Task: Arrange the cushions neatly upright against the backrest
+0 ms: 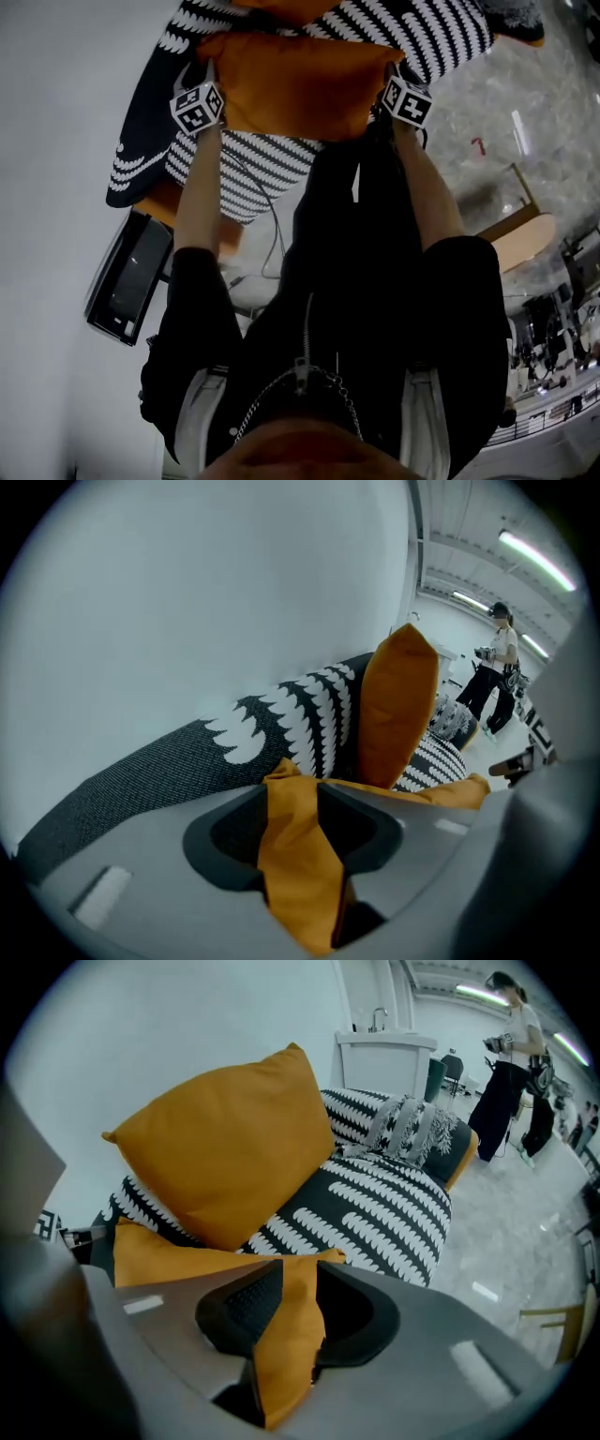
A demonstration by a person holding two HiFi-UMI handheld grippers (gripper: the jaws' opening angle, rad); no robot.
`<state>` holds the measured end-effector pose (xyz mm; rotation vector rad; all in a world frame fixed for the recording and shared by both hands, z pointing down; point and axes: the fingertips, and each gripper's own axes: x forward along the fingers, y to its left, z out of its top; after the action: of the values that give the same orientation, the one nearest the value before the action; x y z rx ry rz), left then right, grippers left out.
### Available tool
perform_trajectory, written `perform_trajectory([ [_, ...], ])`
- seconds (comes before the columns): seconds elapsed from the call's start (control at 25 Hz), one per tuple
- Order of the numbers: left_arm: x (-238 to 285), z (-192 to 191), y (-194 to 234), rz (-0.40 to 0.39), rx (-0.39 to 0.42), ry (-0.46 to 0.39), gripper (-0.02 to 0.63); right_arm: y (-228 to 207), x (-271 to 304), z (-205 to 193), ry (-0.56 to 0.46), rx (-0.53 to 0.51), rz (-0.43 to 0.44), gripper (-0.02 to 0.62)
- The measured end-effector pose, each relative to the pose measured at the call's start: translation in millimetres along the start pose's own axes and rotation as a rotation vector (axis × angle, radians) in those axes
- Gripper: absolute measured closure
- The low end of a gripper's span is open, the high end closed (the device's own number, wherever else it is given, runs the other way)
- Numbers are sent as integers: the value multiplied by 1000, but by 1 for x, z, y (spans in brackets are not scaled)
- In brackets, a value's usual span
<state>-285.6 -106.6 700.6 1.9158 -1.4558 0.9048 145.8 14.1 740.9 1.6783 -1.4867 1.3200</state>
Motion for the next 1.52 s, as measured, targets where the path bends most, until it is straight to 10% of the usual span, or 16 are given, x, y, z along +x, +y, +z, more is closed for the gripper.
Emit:
perform_trajectory([
  [0.6,61,-20,-6,-40,-24,85,508,-26,54,-18,38,51,-17,391],
  [1.04,33,-26,2,-72,-65,81,557,-2,48,-19,55,104,118,454],
  [1.52,-78,-84,36,-15,-88,45,565,59,-8,-52,167,-224,70,580],
])
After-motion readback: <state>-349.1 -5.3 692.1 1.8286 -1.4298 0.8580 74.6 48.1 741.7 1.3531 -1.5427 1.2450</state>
